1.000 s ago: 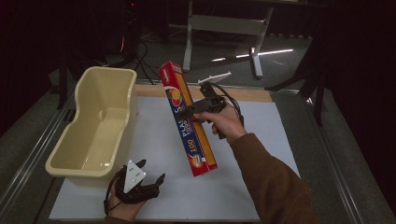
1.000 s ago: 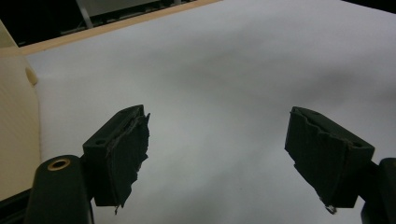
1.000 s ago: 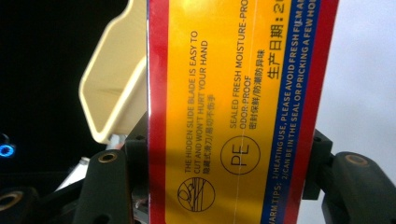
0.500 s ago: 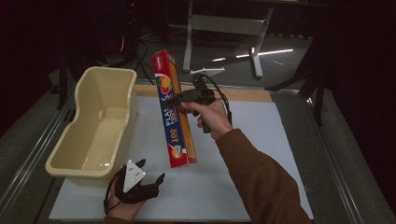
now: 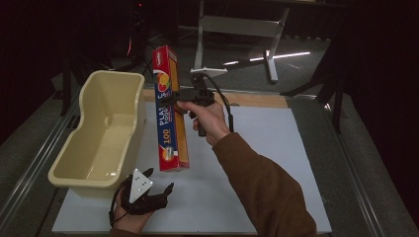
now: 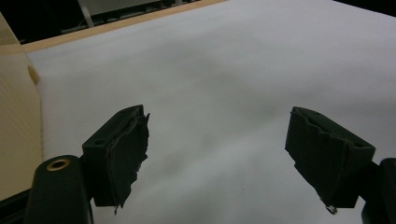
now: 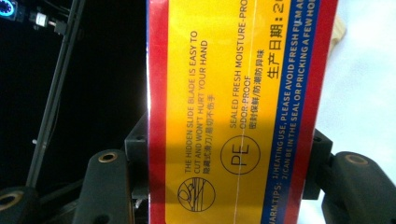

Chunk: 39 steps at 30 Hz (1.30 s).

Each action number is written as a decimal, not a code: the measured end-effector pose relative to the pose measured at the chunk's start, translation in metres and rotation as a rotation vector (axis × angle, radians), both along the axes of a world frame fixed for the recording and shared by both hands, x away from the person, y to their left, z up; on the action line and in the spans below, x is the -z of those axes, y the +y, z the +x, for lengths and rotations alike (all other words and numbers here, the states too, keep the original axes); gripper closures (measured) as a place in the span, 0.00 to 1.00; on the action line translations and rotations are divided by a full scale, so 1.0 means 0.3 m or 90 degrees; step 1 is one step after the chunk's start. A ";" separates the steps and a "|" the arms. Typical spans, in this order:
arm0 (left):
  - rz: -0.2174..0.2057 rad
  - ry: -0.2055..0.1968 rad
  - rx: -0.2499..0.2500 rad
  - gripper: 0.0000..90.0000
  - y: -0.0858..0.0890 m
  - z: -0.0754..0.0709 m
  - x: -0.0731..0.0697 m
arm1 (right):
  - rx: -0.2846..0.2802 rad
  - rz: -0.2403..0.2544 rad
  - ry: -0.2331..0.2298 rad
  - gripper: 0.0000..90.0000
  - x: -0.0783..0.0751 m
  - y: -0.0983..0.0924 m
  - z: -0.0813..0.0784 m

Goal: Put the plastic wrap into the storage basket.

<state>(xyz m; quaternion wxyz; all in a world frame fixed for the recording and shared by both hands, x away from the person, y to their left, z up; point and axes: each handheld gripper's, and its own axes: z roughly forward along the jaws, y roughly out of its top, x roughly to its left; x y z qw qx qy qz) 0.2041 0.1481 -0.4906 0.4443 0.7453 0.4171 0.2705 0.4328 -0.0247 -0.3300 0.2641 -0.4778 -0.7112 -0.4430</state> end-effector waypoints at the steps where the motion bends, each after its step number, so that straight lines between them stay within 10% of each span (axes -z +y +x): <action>1: 0.000 0.000 0.000 0.23 0.000 0.000 0.000 | 0.003 0.003 0.002 0.44 0.001 0.011 0.001; 39: -0.004 0.002 0.011 0.23 -0.007 0.000 0.006 | 0.070 0.095 0.074 0.44 0.055 0.248 0.027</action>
